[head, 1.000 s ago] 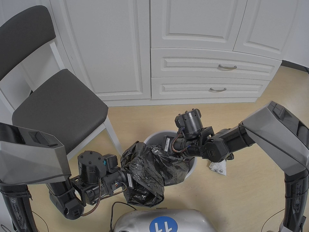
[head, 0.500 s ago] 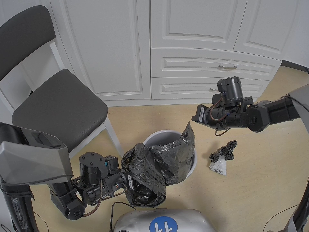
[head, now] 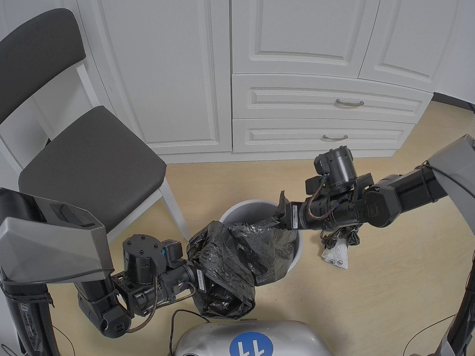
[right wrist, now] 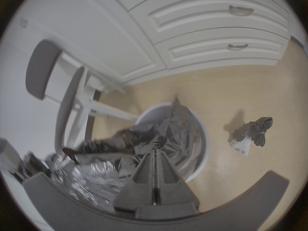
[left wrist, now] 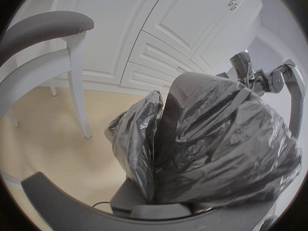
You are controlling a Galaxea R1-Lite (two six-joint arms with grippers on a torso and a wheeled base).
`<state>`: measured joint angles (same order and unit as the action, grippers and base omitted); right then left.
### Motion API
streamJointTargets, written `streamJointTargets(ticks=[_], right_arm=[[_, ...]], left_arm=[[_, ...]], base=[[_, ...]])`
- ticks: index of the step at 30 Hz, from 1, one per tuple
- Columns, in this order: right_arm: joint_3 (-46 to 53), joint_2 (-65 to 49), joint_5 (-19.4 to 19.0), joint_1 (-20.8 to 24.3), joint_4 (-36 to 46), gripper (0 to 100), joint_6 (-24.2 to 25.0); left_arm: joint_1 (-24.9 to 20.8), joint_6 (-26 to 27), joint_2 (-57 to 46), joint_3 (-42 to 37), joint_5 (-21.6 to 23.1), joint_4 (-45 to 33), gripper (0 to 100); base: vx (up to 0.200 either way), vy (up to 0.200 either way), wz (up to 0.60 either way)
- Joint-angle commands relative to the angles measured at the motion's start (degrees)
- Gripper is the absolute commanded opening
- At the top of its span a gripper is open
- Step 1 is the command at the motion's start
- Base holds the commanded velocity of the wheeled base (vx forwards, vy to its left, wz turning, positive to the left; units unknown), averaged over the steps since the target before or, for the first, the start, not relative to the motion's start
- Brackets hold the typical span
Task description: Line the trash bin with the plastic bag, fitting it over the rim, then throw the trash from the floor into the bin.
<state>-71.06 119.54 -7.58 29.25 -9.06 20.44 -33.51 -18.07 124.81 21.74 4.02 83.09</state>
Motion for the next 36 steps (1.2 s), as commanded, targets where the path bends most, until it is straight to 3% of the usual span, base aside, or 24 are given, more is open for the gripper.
streamJointTargets(ticks=[1, 9, 16, 25, 29, 34, 36], right_arm=[[2.33, 4.91, -0.06, 0.81, -0.17, 0, -4.01], [-0.04, 12.38, -0.24, 0.73, -0.79, 0, -3.92], [-3.56, 17.48, 0.02, 0.81, -0.79, 0, -0.49], [-7.34, 18.45, 1.87, -1.12, -0.79, 0, 2.58], [-7.08, 15.55, 2.05, -3.05, -0.70, 0, 1.97], [-6.55, 10.36, 2.05, -5.43, -0.70, 0, 1.79], [-6.28, 8.43, 2.05, -6.22, -0.70, 0, 1.70]], left_arm=[[0.20, -0.04, -0.18, 0.06, 0.02, 0.05, 0], [-0.06, -0.04, 1.40, 0.41, 0.11, 0.05, 0], [-0.94, -1.18, 6.24, 2.87, 0.11, 0.58, 0], [-1.20, -6.28, 8.35, 12.01, 0.02, -1.88, 0], [-1.82, -6.02, 5.89, 18.78, 0.02, -14.10, 0], [-3.67, -6.19, 2.46, 33.64, -0.60, -38.18, 0], [-3.67, -6.19, 2.55, 37.59, -0.77, -42.93, 0]], base=[[0.000, 0.000, 0.00], [0.000, 0.000, 0.00], [0.000, 0.000, 0.00], [0.000, 0.000, 0.00], [0.000, 0.000, 0.00], [0.000, 0.000, 0.00], [0.000, 0.000, 0.00]])
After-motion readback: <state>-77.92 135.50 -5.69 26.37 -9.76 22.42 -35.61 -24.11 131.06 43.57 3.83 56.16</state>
